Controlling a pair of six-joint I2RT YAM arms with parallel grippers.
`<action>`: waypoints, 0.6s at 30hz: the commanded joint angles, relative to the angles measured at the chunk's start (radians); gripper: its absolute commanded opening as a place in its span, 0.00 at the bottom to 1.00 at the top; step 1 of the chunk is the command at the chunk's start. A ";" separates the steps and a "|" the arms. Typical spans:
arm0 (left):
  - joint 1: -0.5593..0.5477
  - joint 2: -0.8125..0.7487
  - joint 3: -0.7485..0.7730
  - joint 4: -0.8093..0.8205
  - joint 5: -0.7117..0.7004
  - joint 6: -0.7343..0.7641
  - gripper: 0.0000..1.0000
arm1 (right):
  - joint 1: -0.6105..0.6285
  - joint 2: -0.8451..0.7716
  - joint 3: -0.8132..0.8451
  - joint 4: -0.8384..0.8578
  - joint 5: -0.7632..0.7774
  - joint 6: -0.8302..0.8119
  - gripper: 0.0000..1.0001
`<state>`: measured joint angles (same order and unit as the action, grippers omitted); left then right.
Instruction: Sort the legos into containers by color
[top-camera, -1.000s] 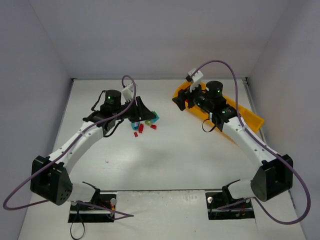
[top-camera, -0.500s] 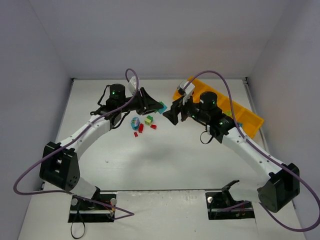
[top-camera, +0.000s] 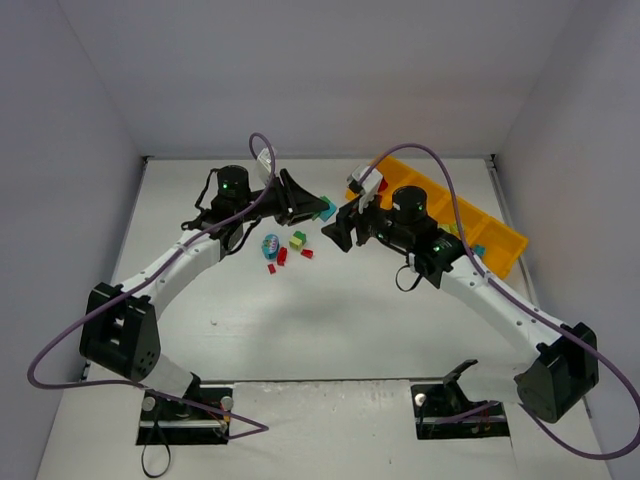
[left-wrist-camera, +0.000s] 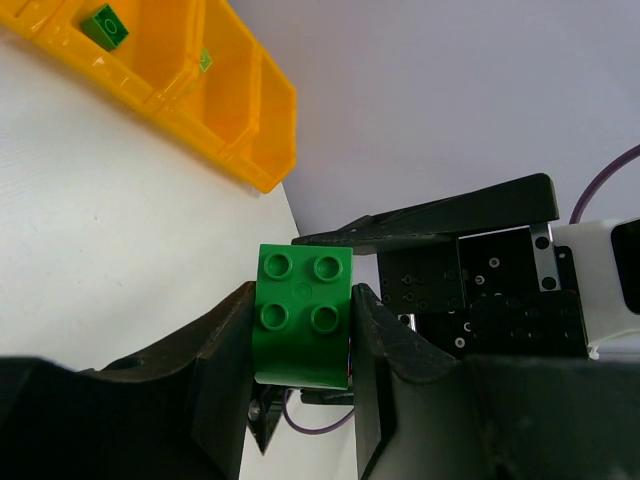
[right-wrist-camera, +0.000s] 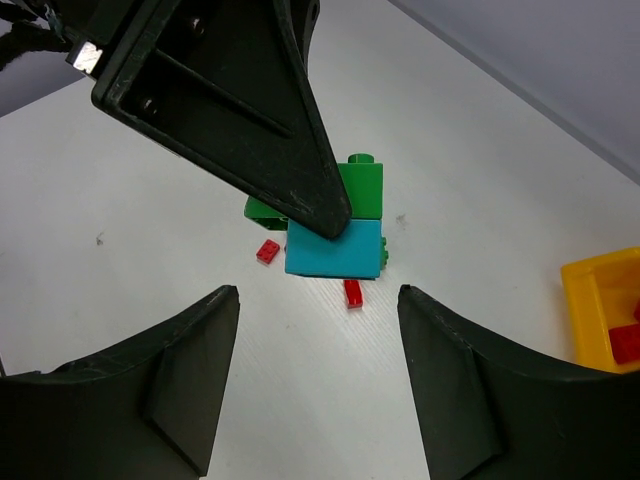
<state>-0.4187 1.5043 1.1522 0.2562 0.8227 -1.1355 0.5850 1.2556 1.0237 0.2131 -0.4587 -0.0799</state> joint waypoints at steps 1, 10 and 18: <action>0.003 -0.049 0.041 0.094 0.023 -0.015 0.00 | 0.013 0.002 0.047 0.069 0.038 -0.003 0.61; 0.004 -0.062 0.029 0.078 0.023 -0.009 0.00 | 0.018 0.013 0.064 0.083 0.081 -0.012 0.57; -0.003 -0.064 0.026 0.071 0.024 -0.003 0.00 | 0.021 0.031 0.076 0.097 0.084 -0.012 0.57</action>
<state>-0.4187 1.4918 1.1519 0.2596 0.8230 -1.1389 0.5976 1.2816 1.0435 0.2214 -0.3847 -0.0811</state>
